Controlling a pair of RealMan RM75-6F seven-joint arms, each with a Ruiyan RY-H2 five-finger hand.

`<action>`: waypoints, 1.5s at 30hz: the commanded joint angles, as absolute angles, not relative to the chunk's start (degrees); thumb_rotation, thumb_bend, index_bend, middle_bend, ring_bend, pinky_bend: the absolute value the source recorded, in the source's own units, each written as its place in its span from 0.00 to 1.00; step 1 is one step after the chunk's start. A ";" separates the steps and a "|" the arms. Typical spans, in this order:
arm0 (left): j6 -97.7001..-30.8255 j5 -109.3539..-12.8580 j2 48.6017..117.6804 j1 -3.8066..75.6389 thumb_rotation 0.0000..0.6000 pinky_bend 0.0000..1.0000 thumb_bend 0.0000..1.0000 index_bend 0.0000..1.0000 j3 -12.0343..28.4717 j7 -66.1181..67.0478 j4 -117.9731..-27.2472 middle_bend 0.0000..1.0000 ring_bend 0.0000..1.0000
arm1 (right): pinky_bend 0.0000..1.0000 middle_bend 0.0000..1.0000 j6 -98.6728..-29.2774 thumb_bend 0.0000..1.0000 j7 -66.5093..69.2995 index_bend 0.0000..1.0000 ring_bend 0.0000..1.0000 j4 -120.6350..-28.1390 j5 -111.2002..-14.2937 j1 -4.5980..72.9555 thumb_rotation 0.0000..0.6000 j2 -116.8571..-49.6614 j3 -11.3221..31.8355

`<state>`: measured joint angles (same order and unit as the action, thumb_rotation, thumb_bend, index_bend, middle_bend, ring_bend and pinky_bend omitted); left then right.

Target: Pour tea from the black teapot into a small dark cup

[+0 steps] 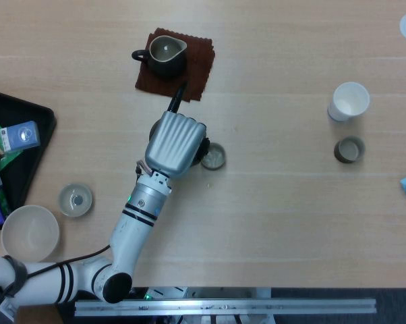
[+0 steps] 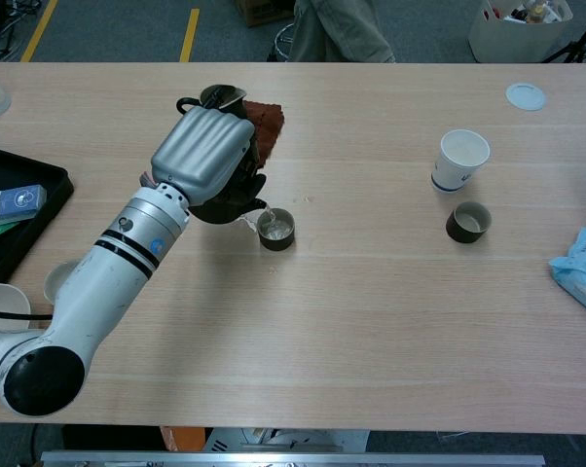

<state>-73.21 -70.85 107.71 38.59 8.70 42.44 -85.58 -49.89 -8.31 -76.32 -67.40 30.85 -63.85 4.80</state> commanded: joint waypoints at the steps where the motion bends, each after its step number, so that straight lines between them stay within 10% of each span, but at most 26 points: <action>1: -73.21 -71.05 107.70 38.53 1.00 0.06 0.39 1.00 8.75 42.44 -85.48 0.99 0.84 | 0.05 0.20 -49.85 0.18 -8.29 0.15 0.01 -76.28 -67.38 30.79 1.00 -63.85 4.82; 45: -69.81 -69.68 108.09 36.93 1.00 0.06 0.39 1.00 11.29 35.29 -86.23 0.99 0.84 | 0.05 0.20 -49.63 0.18 -9.81 0.15 0.01 -76.07 -66.53 30.25 1.00 -64.41 5.56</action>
<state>-70.10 -70.08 108.17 37.11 10.88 36.00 -85.75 -49.63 -9.80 -76.06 -66.53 30.24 -64.40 5.55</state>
